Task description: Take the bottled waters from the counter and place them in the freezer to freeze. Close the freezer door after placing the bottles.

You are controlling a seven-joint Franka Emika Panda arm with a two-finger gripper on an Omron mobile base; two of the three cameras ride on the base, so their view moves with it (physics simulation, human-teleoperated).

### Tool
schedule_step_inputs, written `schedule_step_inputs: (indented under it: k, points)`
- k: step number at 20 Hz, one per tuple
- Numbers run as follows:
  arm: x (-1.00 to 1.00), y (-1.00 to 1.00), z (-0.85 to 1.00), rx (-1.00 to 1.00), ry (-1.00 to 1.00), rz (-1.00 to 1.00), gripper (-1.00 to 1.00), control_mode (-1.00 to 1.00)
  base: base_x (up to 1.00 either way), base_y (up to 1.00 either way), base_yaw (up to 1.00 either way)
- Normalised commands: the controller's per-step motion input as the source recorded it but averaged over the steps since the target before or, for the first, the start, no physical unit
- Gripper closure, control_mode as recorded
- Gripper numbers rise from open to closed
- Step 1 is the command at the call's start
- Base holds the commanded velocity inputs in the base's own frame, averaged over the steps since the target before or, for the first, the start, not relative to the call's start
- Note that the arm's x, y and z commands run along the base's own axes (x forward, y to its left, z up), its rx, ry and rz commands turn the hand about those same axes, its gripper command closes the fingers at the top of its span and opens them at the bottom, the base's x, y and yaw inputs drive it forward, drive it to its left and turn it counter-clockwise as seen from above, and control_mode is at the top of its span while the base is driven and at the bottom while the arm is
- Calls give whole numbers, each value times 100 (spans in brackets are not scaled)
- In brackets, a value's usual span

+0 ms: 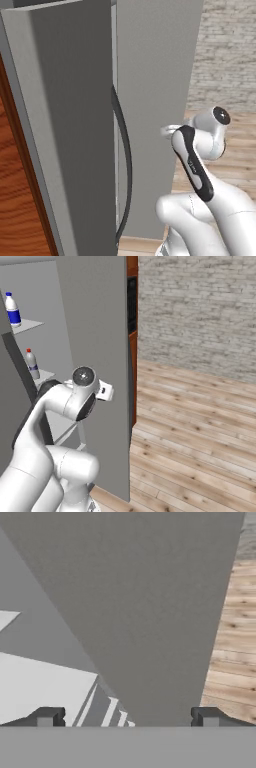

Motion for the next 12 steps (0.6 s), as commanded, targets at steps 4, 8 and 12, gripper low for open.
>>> schedule_step_inputs:
  k: [4, 8, 12]
  points:
    - [-24, -16, 11, -14, 30, -17, -100, -100, 0, 0, 0]
    - [-41, -15, 0, -21, 18, -30, -100, -100, 0, 0, 0]
    - [-30, -24, 0, -30, 2, -35, -100, -100, 0, 0, 0]
